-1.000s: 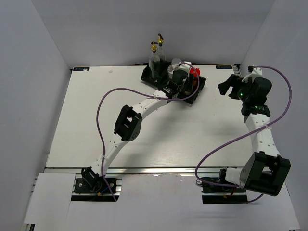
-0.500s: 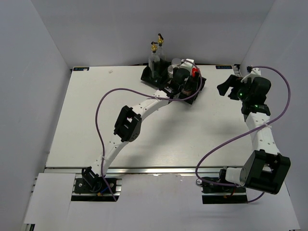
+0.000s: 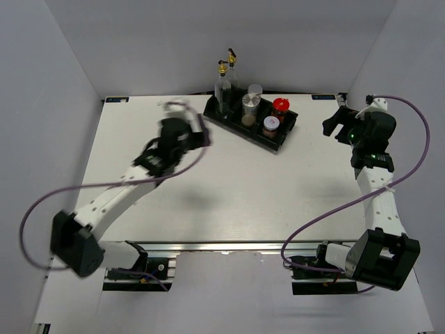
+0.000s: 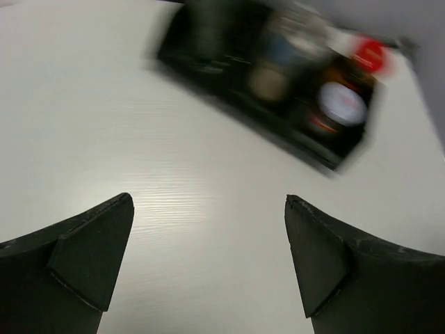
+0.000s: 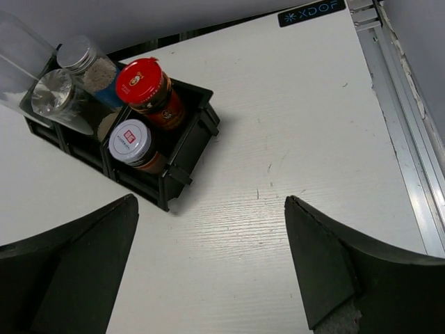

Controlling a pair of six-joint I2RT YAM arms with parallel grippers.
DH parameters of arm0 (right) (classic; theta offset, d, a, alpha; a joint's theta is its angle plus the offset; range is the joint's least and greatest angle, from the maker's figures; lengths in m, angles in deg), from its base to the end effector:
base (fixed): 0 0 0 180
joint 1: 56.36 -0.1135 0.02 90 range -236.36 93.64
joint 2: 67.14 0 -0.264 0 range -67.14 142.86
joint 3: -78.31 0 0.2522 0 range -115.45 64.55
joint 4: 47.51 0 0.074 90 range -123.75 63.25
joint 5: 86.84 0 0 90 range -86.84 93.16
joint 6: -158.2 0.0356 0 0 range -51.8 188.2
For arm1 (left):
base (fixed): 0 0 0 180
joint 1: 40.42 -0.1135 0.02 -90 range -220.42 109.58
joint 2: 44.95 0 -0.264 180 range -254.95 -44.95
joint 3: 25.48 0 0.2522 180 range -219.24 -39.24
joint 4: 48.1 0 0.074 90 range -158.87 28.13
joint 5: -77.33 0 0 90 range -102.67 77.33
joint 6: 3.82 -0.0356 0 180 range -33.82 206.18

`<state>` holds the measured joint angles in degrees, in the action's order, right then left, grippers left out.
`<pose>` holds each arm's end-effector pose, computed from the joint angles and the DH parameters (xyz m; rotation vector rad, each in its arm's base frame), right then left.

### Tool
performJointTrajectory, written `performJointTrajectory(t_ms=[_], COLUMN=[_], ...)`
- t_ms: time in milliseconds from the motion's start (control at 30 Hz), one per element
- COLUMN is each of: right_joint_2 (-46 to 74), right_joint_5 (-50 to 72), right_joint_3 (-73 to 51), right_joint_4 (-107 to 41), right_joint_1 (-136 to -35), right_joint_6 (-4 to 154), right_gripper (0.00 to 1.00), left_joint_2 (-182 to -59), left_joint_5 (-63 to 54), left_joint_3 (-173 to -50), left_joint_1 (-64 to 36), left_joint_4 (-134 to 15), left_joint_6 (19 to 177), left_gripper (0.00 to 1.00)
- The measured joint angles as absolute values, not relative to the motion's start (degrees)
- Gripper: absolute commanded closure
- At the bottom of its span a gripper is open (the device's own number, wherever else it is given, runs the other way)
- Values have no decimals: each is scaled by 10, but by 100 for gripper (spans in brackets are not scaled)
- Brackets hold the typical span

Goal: Organize the condiment bottles

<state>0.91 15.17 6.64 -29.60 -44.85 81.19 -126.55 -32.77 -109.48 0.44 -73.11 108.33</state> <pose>0.2743 -0.0483 0.3474 0.2399 1.8037 0.2090 0.2595 -0.2083 0.3439 0.0894 1.9576 -0.3840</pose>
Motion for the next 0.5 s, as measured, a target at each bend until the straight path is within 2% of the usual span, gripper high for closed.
performJointTrajectory(t_ms=[100, 167, 300, 500], right_joint_2=[9, 6, -1, 6], right_joint_5=[133, 119, 93, 76], right_joint_3=[66, 72, 98, 101], right_joint_4=[-292, -299, -314, -328], right_joint_1=[-449, -449, -449, -449], right_joint_6=[818, 827, 841, 845], right_gripper=[11, 11, 11, 10], left_joint_2=[-1141, -1115, -1120, -1153], left_joint_5=[-350, -381, -387, -372], left_joint_3=[-947, -886, -840, -858], left_joint_1=[-166, -264, -325, -373], left_joint_4=[-723, -742, -771, -749], left_joint_6=[1142, 1168, 1201, 1216], left_gripper=[2, 2, 2, 2])
